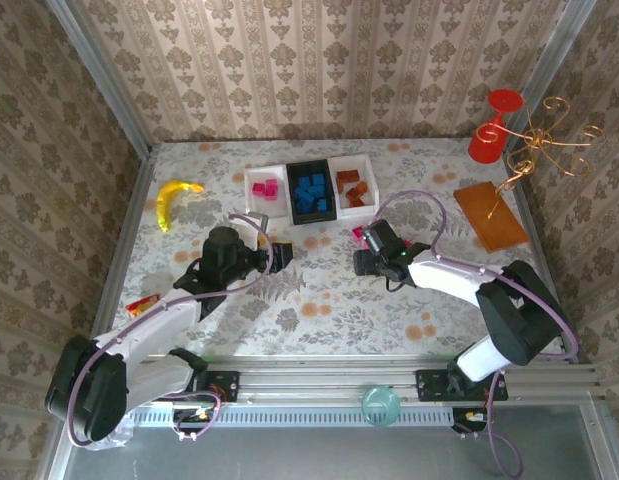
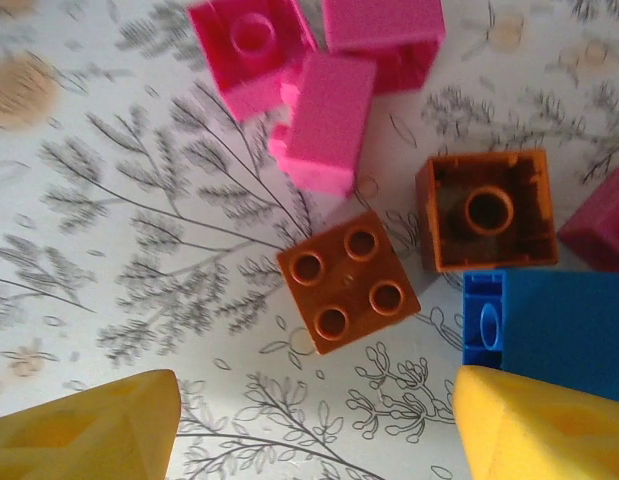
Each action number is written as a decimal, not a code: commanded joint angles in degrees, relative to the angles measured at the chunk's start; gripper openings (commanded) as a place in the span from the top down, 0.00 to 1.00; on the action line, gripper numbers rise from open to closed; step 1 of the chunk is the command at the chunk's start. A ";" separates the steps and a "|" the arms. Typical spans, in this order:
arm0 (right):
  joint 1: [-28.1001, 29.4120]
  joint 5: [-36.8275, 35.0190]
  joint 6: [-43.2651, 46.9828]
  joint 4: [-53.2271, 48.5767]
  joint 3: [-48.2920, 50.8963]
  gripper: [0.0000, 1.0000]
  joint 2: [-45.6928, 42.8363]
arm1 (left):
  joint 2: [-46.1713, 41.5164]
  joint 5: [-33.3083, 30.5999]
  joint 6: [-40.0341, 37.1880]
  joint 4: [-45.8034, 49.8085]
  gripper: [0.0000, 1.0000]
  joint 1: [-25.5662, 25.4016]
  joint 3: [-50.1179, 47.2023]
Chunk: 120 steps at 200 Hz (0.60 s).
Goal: Sort the legos into containers by color
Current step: Pick up the lego from the center of the table.
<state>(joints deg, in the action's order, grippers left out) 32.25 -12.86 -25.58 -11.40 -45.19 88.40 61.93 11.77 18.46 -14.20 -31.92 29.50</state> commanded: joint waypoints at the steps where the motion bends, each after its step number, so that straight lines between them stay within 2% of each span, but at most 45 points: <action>1: 0.05 -1.39 -1.59 2.36 -0.07 0.27 2.33 | -0.74 0.45 1.43 -1.80 0.22 -0.42 0.12; 70: -0.79 -5.75 0.88 4.76 -3.98 0.26 10.15 | -0.98 0.36 1.32 -2.06 0.22 -0.42 -0.32; 105: -0.70 -2.89 4.07 7.00 -5.42 0.27 12.27 | -1.02 0.18 0.98 -2.06 0.21 -0.43 -0.40; 120: -0.62 -1.19 5.39 6.59 -5.87 0.31 12.50 | -1.02 0.18 0.97 -2.00 0.22 -0.33 -0.49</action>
<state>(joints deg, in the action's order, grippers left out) 31.77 -15.64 -23.00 -5.85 -49.56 99.07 61.89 11.75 18.46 -14.76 -31.92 29.50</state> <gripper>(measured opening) 0.714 0.784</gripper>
